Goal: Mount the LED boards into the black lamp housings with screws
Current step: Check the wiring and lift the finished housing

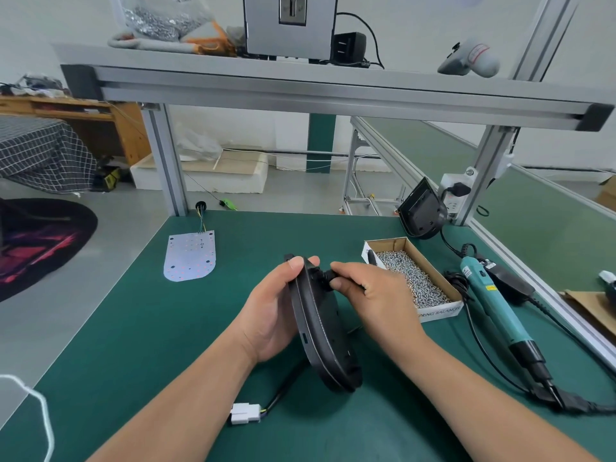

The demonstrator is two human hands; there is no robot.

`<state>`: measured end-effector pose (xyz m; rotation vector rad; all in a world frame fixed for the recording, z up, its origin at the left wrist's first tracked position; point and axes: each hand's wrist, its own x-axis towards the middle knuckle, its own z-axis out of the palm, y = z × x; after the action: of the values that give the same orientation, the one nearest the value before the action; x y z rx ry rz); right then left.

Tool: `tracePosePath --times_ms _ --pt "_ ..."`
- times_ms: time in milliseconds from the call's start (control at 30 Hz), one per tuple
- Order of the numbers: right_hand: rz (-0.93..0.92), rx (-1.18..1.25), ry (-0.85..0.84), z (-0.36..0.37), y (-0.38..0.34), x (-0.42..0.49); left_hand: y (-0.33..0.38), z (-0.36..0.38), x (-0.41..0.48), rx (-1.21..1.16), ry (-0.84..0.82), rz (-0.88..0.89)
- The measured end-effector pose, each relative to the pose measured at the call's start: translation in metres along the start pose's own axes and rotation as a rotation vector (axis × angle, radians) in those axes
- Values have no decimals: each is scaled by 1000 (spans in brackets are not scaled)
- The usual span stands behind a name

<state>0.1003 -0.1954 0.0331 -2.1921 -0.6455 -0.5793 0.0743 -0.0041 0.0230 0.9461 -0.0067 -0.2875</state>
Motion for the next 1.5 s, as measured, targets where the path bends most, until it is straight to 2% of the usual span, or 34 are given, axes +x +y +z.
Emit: tracePosePath --times_ms 67,167,267,333,500,567,633,767,933,1100,1500 --pt "-28 -99 -16 3 -3 0 0 -1 0 -10 8 -4" --pt "-69 -4 -29 1 -7 1 -1 -4 1 -8 -6 15" --pt "-169 -88 79 5 -3 -1 -2 -4 2 -16 -56 44" --pt "-125 -144 125 4 -1 -3 -3 -3 2 -23 -45 67" --pt "-34 139 -104 -19 -10 -5 -2 -5 3 44 0 117" --pt "-4 145 -120 -26 -11 -5 0 -5 3 93 4 132" --pt "35 145 -206 -29 -12 -6 0 -6 2 148 -16 139" --pt "124 339 -376 -32 -12 -6 1 -8 -1 246 -57 140" --pt "70 359 -507 -43 -14 -1 2 -9 -2 304 -75 140" --pt "173 370 -491 -43 -9 -3 3 -7 -3 323 -90 149" --pt "47 359 -515 -41 -12 2 2 -4 -2 321 -81 151"
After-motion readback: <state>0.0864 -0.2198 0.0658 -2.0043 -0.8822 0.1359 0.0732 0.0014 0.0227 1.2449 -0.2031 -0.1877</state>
